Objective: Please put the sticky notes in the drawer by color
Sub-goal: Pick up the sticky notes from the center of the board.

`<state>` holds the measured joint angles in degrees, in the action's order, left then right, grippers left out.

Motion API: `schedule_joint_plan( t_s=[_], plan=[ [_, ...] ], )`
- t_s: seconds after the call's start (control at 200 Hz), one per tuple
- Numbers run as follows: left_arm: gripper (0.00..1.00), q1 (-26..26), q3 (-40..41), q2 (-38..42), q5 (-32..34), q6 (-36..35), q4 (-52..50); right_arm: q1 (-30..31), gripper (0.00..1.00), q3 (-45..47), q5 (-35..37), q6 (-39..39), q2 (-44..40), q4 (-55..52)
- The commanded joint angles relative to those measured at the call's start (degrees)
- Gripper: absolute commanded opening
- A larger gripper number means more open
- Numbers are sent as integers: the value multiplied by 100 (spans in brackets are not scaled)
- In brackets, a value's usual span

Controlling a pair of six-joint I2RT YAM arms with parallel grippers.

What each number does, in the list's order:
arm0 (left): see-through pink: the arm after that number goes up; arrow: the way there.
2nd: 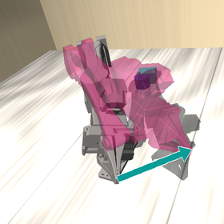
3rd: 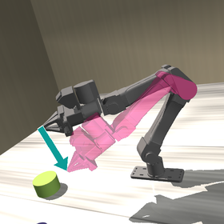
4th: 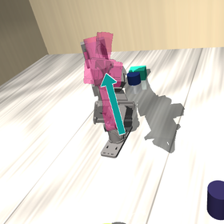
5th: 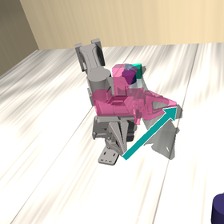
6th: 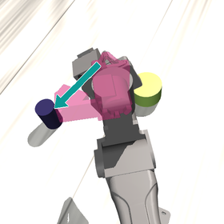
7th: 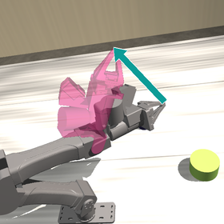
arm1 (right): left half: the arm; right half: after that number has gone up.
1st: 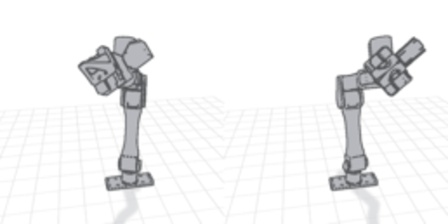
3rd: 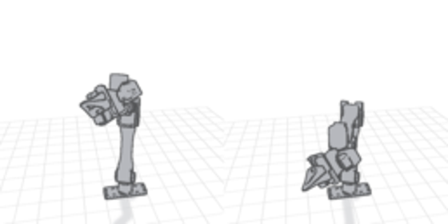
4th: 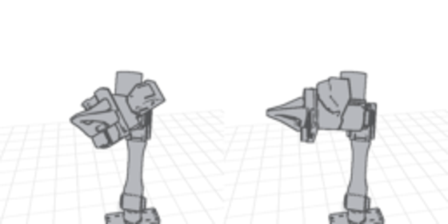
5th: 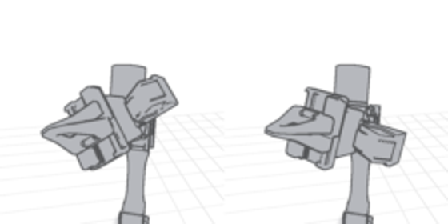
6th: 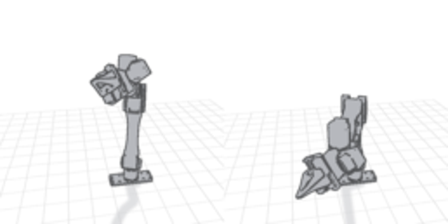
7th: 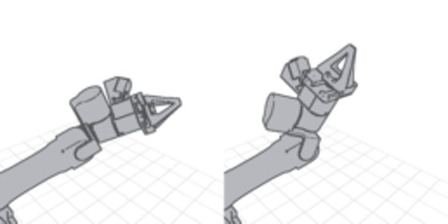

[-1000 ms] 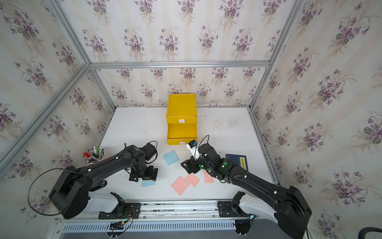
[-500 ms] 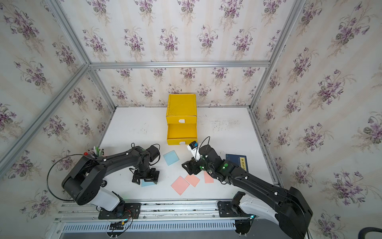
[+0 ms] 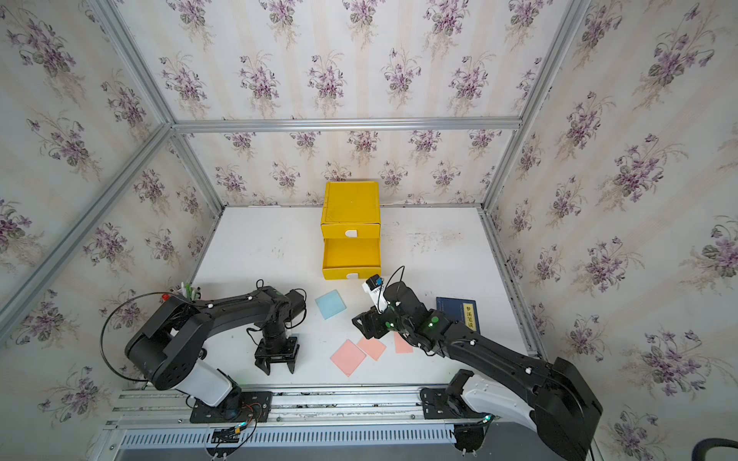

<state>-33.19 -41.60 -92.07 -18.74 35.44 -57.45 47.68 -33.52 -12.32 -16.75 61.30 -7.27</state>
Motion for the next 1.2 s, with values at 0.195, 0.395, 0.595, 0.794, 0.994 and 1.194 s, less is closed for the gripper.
schedule_joint_plan(
  t_s=[0.195, 0.395, 0.595, 0.794, 0.994, 1.194],
  plan=[
    [95, -3, 135, 1148, 1454, 210, 1304, 13, 77, 91, 3, -162, 5, 180],
    [97, 226, 183, 1906, 1732, 83, 1464, 22, 77, 84, -57, -188, 99, 241],
    [97, 319, 113, 1648, 1529, -29, 1211, 27, 77, 47, -67, -187, 103, 210],
    [97, 287, 256, 1422, 1374, -106, 1314, 26, 77, 50, -21, -196, 75, 212],
    [96, 156, 311, 1308, 1417, -61, 1335, 24, 77, 47, 8, -197, 93, 191],
    [96, -71, 153, 983, 1558, 46, 1123, 31, 77, 4, 11, -196, 129, 193]
  ],
)
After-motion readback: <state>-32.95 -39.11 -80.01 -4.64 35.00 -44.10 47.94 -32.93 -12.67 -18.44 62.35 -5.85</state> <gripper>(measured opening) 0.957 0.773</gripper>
